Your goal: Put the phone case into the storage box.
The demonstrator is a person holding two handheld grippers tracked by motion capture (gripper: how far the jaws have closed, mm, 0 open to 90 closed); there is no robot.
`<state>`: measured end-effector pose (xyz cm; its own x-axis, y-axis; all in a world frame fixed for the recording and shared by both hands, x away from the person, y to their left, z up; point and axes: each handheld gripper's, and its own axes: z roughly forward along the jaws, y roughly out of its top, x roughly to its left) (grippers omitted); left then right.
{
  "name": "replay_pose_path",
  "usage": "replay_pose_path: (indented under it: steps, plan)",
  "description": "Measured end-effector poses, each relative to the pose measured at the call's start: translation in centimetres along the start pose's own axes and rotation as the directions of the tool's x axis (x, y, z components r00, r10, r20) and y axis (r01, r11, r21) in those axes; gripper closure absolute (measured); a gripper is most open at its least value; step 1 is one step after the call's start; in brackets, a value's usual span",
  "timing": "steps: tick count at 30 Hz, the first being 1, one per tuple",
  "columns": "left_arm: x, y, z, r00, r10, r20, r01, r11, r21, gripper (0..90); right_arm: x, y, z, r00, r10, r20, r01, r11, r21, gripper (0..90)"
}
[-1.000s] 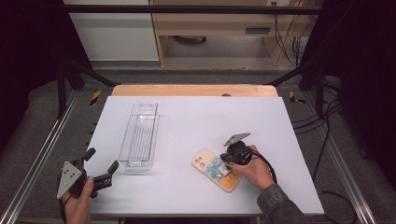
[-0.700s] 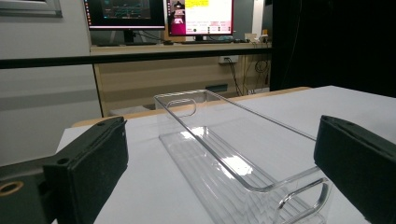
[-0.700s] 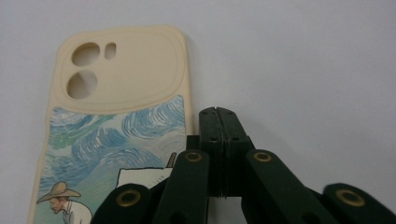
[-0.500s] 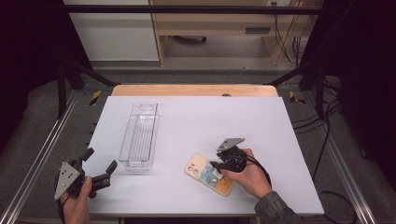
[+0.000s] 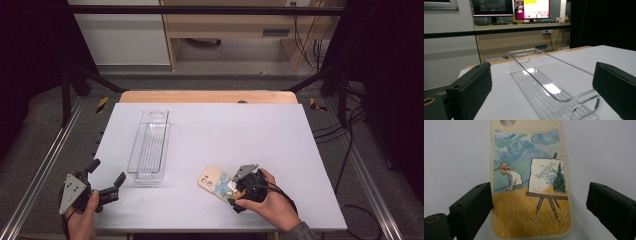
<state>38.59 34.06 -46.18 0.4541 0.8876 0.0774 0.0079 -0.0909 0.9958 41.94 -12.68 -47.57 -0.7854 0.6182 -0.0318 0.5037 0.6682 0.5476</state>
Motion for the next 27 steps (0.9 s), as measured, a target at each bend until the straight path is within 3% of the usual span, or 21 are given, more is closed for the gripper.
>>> replay_pose_path:
  steps: [7,13,27]
  plan:
    - [0.0,0.0,0.0,1.0,-0.003,0.001,0.003,1.0,-0.001,2.1,0.4,-0.4,0.4,0.9993,0.008,-0.037,-0.006,0.9995,0.032,6.5]
    - [0.0,0.0,0.0,1.0,-0.002,0.003,0.002,1.0,-0.001,2.1,0.4,-0.6,0.8,0.9995,0.015,-0.03,-0.013,0.9983,0.057,6.4]
    - [-0.1,0.2,-0.1,1.0,-0.007,0.003,0.007,1.0,-0.004,2.1,0.5,-1.4,0.6,0.9978,0.053,-0.04,-0.053,0.9986,0.003,11.8]
